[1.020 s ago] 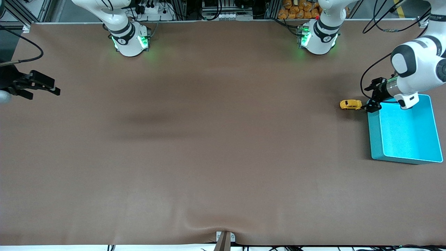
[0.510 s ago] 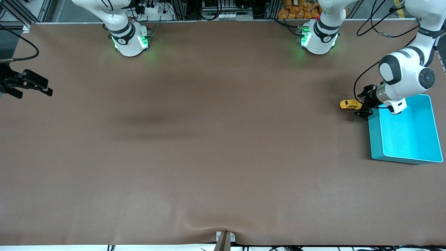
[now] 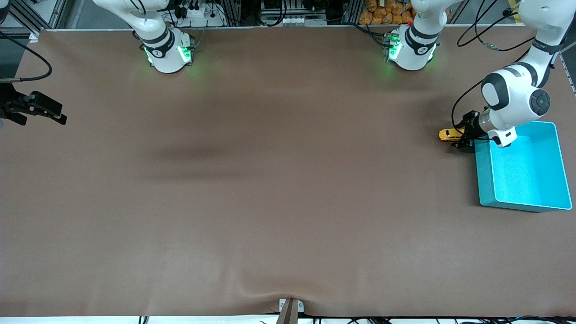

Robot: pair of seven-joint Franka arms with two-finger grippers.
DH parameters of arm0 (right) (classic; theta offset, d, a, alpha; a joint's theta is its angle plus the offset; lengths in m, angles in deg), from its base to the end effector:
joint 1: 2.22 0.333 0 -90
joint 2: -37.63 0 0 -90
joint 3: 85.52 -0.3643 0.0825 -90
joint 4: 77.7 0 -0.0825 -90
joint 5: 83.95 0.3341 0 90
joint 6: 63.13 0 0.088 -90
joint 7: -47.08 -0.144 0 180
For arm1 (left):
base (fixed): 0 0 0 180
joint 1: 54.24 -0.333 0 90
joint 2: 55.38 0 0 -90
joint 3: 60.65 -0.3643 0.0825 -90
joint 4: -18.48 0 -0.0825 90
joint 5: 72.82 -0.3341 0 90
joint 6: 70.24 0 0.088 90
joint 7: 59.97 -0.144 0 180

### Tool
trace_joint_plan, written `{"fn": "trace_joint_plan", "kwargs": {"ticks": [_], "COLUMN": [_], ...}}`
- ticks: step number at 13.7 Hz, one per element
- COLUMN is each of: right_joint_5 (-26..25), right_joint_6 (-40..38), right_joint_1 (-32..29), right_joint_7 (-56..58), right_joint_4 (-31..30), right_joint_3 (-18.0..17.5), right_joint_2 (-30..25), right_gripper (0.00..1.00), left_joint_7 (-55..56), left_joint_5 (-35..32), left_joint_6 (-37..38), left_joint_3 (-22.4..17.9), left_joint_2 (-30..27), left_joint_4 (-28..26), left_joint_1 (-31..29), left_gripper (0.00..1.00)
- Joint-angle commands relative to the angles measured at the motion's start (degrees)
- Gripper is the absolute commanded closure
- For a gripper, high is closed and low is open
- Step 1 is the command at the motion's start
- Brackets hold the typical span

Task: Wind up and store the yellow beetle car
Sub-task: 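Lower the left gripper and close it on the yellow car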

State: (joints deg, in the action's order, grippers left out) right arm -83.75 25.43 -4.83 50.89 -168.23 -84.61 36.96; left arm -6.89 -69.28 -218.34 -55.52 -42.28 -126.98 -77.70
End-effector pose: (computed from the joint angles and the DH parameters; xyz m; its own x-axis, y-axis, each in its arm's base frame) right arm 0.4959 -0.0301 0.6356 0.9997 0.0052 -0.0224 0.0051 -1.0000 -0.0052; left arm 0.4013 0.1317 0.2311 0.2542 0.9564 -0.1438 0.9548 -0.2718 -0.1200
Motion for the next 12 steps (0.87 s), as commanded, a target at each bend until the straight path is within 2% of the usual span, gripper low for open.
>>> {"fn": "trace_joint_plan", "kwargs": {"ticks": [1,2,7,12], "right_joint_5": [-0.4,-0.4,-0.4,-0.4], "right_joint_6": [-1.3,-1.2,-1.3,-1.3], "right_joint_1": [-0.8,-0.8,-0.6,-0.6], "right_joint_7": [-0.8,-0.7,-0.8,-0.8], "right_joint_4": [1.2,1.2,1.3,1.4], "right_joint_3": [-0.7,-0.7,-0.8,-0.8], "right_joint_2": [0.5,0.6,0.6,0.5], "right_gripper": [0.00,0.00,0.00,0.00], "left_joint_7": [0.7,0.7,3.9,4.0], "left_joint_5": [0.9,0.9,0.9,0.4], "left_joint_6": [-0.8,-0.4,3.8,12.6], "left_joint_3": [0.2,0.6,9.6,13.5], "left_joint_2": [-0.9,-1.5,-5.0,-4.1], "left_joint_4": [-0.7,-0.7,2.6,15.4], "left_joint_1": [0.0,0.3,0.3,0.5], "left_gripper": [1.00,1.00,1.00,1.00]}}
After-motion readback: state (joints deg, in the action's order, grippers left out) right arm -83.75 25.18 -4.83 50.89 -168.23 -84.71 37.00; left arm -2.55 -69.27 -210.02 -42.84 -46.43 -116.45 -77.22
